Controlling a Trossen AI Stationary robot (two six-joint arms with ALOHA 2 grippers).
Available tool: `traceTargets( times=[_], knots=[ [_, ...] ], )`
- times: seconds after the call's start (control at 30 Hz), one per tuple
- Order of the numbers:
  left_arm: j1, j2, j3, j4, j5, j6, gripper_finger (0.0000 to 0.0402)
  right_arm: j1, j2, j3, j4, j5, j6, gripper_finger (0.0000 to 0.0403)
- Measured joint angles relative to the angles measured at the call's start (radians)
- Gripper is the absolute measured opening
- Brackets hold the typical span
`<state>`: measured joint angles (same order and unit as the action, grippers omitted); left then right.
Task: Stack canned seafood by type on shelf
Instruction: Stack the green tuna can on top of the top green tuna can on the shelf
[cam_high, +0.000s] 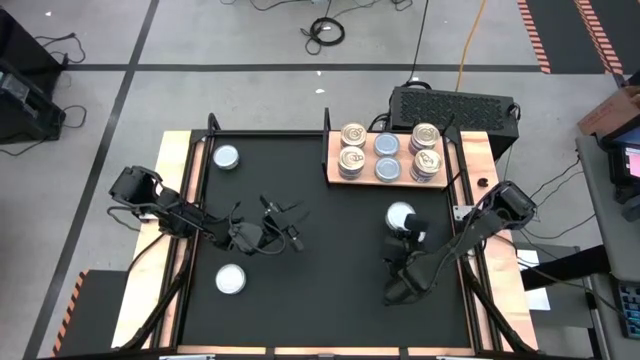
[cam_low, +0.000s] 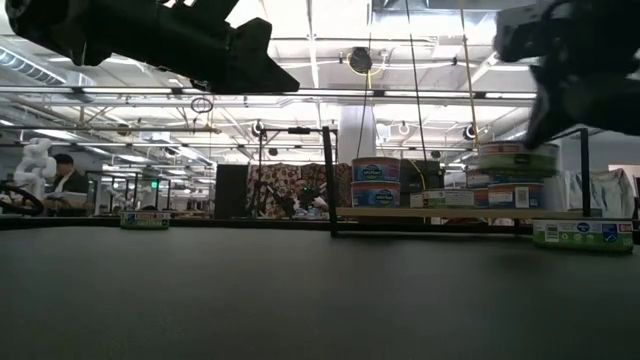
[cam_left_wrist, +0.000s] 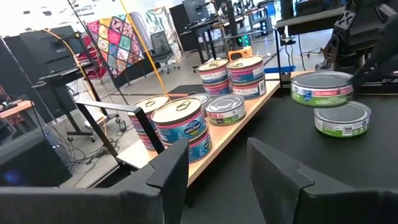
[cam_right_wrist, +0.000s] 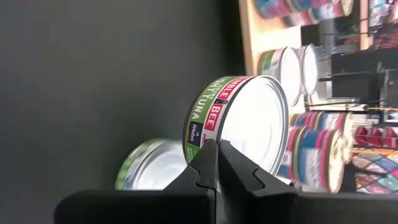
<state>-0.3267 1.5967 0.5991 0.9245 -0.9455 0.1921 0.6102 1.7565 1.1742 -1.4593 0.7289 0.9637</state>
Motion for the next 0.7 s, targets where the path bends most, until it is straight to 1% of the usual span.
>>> traceTargets(
  times=[0.17,0.33,0.53,0.7],
  knots=[
    [0.000,0.000,0.000,0.000,0.000,0.000,0.0164,-0.087,0.000,0.009,0.041,0.049,-0.149,0.0000],
    [0.000,0.000,0.000,-0.004,0.000,0.000,0.0164,-0.201,-0.016,0.009,0.109,0.083,-0.316,0.0000],
    [0.000,0.000,0.000,-0.053,0.000,-0.002,0.0164,-0.350,-0.103,0.001,0.224,0.082,-0.530,0.0000],
    [0.000,0.000,0.000,-0.054,0.000,-0.002,0.0164,-0.494,-0.181,-0.011,0.302,0.083,-0.702,0.0000]
  ],
)
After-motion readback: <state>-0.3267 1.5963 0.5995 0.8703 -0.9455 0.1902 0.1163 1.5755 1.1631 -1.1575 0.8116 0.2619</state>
